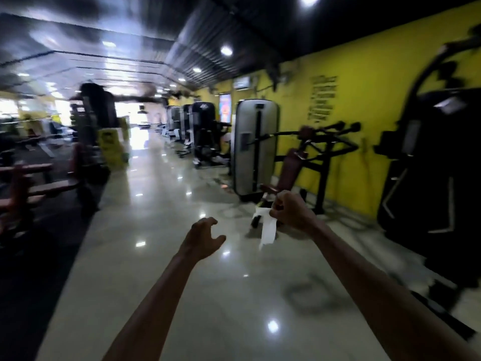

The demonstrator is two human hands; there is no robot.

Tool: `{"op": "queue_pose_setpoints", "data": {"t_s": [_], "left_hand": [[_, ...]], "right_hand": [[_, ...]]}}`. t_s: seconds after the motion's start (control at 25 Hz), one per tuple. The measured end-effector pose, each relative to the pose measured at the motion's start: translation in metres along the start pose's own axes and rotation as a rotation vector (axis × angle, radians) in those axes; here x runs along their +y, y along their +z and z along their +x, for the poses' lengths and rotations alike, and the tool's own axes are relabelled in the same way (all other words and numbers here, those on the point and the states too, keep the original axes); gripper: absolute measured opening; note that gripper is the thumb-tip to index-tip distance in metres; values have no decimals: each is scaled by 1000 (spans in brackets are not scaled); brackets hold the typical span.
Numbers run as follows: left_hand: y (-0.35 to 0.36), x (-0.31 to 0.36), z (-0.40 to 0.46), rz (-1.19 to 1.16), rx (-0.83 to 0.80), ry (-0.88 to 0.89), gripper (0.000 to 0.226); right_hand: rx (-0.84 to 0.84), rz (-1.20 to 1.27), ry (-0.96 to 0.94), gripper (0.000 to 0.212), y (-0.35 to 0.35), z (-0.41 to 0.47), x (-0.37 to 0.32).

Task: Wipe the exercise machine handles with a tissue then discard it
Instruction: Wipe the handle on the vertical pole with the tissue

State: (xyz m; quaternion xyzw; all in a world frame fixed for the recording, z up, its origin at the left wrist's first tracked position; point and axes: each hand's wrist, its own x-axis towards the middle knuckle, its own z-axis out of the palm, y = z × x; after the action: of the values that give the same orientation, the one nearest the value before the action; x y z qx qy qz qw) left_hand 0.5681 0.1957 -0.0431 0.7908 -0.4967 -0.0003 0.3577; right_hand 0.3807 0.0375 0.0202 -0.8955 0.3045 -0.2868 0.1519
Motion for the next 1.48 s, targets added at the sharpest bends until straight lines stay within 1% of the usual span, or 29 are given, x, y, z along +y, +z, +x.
{"op": "queue_pose_setpoints", "data": {"t_s": [0.12, 0.2, 0.32, 0.36, 0.48, 0.64, 0.8, 0.84, 0.96, 1.12, 1.2, 1.28, 1.48], "left_hand": [[52, 44, 42, -79, -99, 120, 54], [83, 76, 64, -130, -167, 195, 55], [129, 124, 83, -171, -246, 311, 49], [144, 138, 85, -187, -281, 343, 48], [195, 187, 88, -208, -375, 451, 51], [258, 254, 82, -235, -478, 591, 50], [316, 324, 80, -260, -563, 673, 57], [331, 345, 80, -272, -574, 700, 58], [380, 407, 84, -286, -583, 774, 51], [435, 485, 100, -308, -606, 806, 49], [459, 523, 108, -337, -615, 822, 48], [485, 553, 114, -342, -634, 831, 47], [559, 608, 140, -332, -676, 868, 45]], "right_hand": [[80, -89, 147, 13, -43, -14, 60], [159, -151, 261, 9, -70, -30, 93], [232, -194, 403, 16, -105, -66, 134], [248, -201, 435, 15, -116, -79, 146], [317, -246, 548, 11, -150, -120, 183], [372, -338, 701, 16, -190, -171, 230], [459, -409, 813, 13, -228, -210, 281], [481, -416, 838, 12, -240, -218, 298], [538, -425, 879, 9, -274, -237, 351], [512, -449, 924, 12, -326, -246, 413], [542, -452, 941, 13, -354, -245, 445], [575, -449, 953, 12, -373, -245, 476], [574, -451, 1017, 13, -399, -243, 555]]}}
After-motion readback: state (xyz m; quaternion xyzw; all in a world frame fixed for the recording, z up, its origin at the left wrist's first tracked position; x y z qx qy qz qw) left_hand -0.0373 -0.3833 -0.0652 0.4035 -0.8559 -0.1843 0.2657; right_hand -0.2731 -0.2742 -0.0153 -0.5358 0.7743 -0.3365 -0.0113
